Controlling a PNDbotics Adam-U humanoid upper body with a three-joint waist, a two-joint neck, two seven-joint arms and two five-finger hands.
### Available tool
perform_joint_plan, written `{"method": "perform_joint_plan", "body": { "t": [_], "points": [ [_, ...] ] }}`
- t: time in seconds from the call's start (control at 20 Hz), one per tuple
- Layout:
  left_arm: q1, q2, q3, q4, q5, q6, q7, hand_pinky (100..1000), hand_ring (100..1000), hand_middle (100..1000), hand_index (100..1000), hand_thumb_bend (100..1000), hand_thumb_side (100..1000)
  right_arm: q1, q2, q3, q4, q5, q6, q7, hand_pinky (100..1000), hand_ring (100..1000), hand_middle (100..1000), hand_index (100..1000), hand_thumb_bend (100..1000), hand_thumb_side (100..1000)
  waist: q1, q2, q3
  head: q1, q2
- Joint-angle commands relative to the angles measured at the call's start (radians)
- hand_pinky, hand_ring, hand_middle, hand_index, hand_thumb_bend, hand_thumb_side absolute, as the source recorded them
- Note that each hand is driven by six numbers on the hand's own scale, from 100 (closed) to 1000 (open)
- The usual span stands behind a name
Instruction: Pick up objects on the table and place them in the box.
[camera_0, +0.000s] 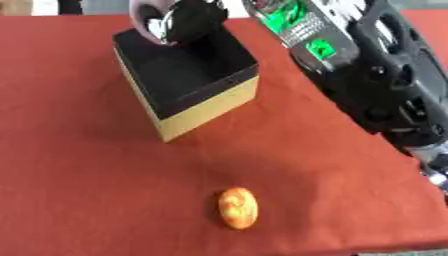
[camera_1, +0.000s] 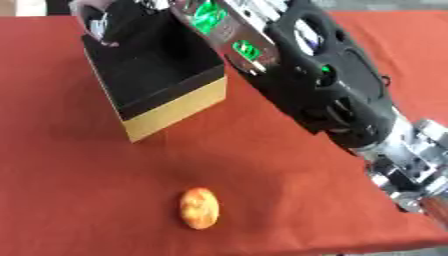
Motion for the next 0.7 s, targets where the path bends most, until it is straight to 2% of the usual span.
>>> {"method": "perform_joint_plan", "body": {
  "t": [0.05,0.15,0.25,0.5,0.6,0.7],
  "points": [
    [-0.010,0.014,0.005,-0.015,0.001,-0.001,-0.006,619,933,796,861,100,374,-0.014,-0.011,0.009,0.054,0.048,0.097,0.125,692,650,564,669,225,469,0.005,-0.017,0.001,0.001,0.005],
    [-0.010,0.014,0.005,-0.015,0.001,-0.001,-0.007,619,933,796,862,100,372,-0.012,-0.003,0.014,0.100,0.088,0.071,0.125,706,665,570,673,262,461,0.006,-0.016,0.002,0.000,0.005],
    [-0.011,0.013,0.005,-0.015,0.001,-0.001,-0.008,619,933,796,862,100,371,-0.010,0.005,0.015,0.146,0.115,0.051,0.125,707,669,574,685,260,483,0.006,-0.016,0.002,-0.002,0.005],
    [-0.013,0.013,0.004,-0.015,0.001,-0.001,-0.015,618,933,796,862,100,368,-0.008,0.016,0.012,0.199,0.119,0.040,0.125,713,693,602,720,260,521,0.008,-0.014,0.002,-0.003,0.005],
    [-0.014,0.013,0.004,-0.015,0.001,-0.001,-0.017,619,933,796,862,100,365,-0.009,0.021,0.012,0.215,0.125,0.043,0.125,735,730,653,772,266,560,0.009,-0.014,0.003,-0.003,0.005],
    [-0.014,0.013,0.004,-0.015,0.001,-0.001,-0.018,619,933,796,862,100,364,-0.009,0.023,0.012,0.235,0.136,0.047,0.125,786,809,761,853,269,643,0.010,-0.015,0.003,-0.004,0.005]
  ]
}}
